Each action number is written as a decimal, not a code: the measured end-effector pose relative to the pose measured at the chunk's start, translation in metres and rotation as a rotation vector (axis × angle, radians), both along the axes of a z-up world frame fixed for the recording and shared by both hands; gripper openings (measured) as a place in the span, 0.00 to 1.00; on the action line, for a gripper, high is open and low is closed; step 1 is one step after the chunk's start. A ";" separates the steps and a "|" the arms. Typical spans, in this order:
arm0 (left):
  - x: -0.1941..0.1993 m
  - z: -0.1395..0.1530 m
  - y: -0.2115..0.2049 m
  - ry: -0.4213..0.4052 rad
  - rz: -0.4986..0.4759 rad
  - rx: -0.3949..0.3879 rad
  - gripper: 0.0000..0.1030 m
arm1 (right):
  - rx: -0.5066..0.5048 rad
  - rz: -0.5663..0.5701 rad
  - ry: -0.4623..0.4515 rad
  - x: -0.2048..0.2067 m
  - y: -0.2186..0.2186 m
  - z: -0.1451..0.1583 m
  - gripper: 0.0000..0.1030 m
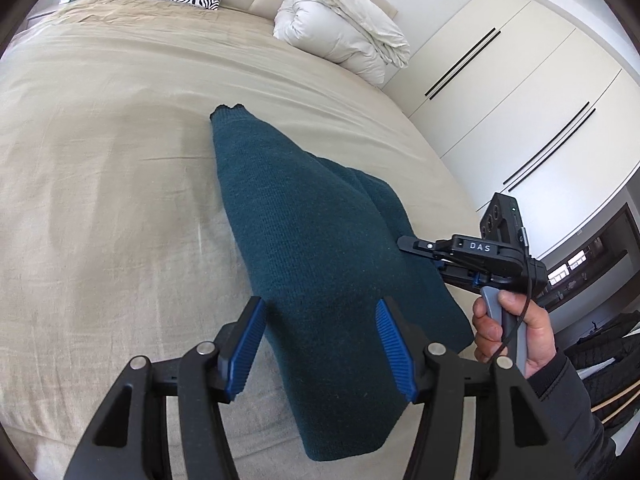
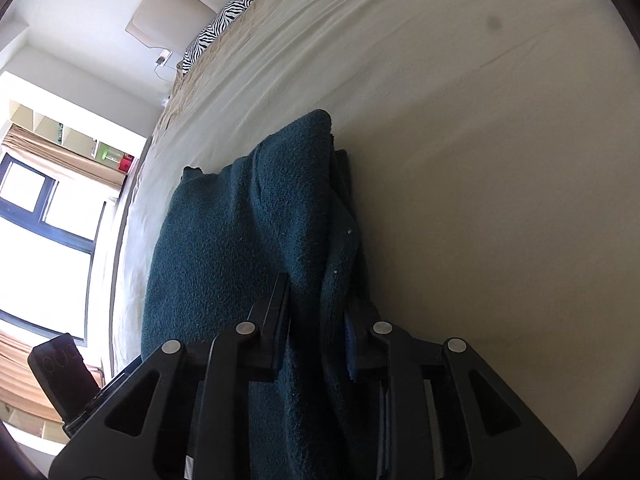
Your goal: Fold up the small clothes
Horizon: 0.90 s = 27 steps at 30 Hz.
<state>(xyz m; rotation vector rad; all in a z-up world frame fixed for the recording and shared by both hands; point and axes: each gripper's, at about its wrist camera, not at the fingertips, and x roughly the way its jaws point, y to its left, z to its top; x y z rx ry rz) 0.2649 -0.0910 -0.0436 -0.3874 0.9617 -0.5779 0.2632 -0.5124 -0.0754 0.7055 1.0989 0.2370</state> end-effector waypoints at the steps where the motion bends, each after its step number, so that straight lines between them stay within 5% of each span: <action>1: 0.001 -0.001 0.004 -0.003 0.018 -0.001 0.59 | 0.005 -0.020 -0.005 -0.003 -0.002 0.003 0.27; 2: 0.003 -0.003 0.007 0.003 0.032 -0.005 0.61 | -0.007 -0.041 -0.019 -0.007 -0.002 0.009 0.29; 4: 0.009 -0.009 0.012 0.032 0.045 -0.011 0.62 | -0.042 -0.089 -0.057 -0.015 -0.014 0.024 0.66; 5: 0.014 -0.012 0.013 0.045 0.044 -0.012 0.63 | -0.042 -0.101 -0.078 -0.020 -0.019 0.030 0.74; 11: 0.040 -0.031 -0.005 0.144 -0.019 -0.020 0.74 | 0.033 0.046 0.000 -0.009 -0.013 0.012 0.77; 14: 0.047 -0.039 -0.022 0.178 -0.085 0.011 0.66 | 0.046 0.072 0.009 -0.004 -0.003 -0.004 0.76; 15: 0.048 -0.040 -0.027 0.175 -0.087 0.046 0.65 | 0.059 0.071 0.004 0.000 0.002 -0.006 0.66; 16: 0.049 -0.040 -0.031 0.172 -0.085 0.073 0.61 | 0.073 0.076 0.006 0.001 0.004 -0.007 0.39; 17: 0.049 -0.039 -0.034 0.169 -0.084 0.093 0.58 | 0.061 0.080 0.022 0.005 0.011 -0.010 0.33; 22: 0.041 -0.028 -0.044 0.121 -0.090 0.198 0.48 | -0.157 0.099 -0.006 0.007 0.050 0.004 0.23; 27: 0.014 -0.001 -0.041 0.057 -0.082 0.261 0.42 | -0.404 0.147 -0.113 -0.021 0.096 0.056 0.19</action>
